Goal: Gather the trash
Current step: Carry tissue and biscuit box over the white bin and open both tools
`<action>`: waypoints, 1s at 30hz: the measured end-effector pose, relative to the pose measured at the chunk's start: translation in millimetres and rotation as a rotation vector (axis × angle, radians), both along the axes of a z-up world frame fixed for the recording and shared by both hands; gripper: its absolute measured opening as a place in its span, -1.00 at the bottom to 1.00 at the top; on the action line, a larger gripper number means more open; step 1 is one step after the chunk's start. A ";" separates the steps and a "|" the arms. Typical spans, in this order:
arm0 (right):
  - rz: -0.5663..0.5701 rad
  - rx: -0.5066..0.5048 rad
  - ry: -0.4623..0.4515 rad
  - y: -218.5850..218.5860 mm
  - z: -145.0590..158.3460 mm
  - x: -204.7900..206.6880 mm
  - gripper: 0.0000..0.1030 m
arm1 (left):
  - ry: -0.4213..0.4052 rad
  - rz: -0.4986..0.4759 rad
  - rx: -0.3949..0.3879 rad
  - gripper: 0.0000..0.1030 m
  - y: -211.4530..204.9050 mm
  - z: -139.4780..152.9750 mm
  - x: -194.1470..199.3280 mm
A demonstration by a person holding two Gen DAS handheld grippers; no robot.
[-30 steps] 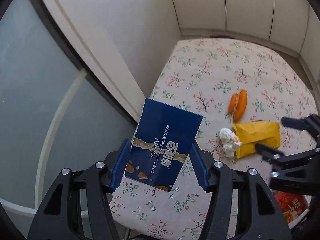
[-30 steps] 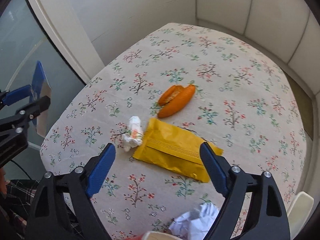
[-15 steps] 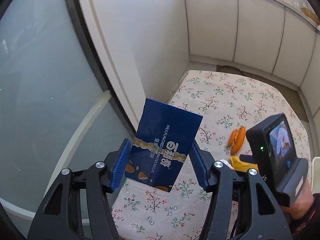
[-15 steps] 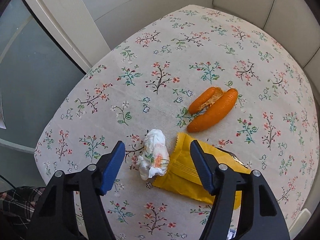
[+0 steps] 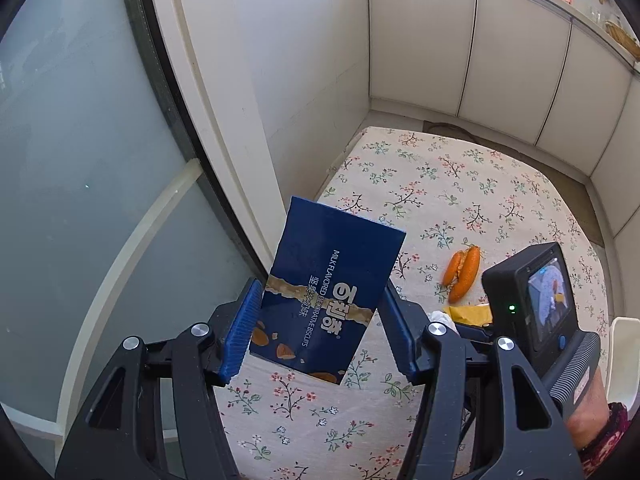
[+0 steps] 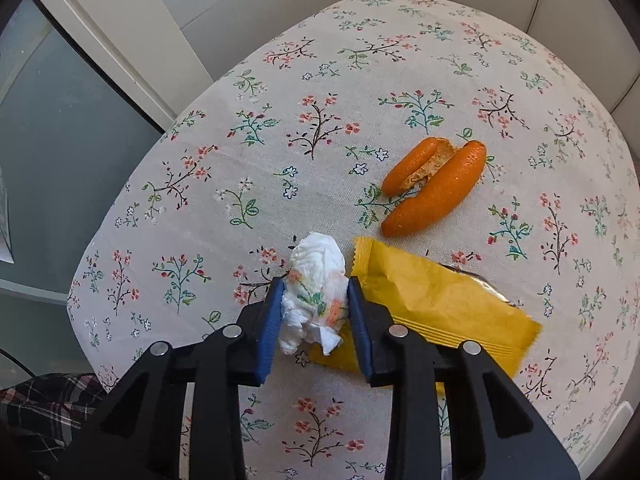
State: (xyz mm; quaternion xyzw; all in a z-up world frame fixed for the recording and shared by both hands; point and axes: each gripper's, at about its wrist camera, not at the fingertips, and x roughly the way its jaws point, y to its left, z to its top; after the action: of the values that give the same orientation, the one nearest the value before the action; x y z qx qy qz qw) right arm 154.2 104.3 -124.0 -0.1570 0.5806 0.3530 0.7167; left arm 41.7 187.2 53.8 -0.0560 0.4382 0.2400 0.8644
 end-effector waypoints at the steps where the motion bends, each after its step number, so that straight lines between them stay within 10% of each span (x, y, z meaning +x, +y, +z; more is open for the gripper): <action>1: -0.004 0.009 -0.007 -2.6 3.4 -0.8 -0.38 | 0.001 0.000 -0.003 0.08 -0.6 -0.8 0.2; 30: -0.364 0.178 -0.369 -178.8 132.1 -20.9 -0.37 | -0.178 -0.252 -0.053 0.08 -106.0 11.6 19.2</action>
State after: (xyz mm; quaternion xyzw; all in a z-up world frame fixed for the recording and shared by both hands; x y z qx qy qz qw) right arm 133.3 -74.5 8.0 -0.0479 0.4257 0.2335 0.8729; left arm 61.0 81.2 65.4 -0.0444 0.3694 0.1123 0.9214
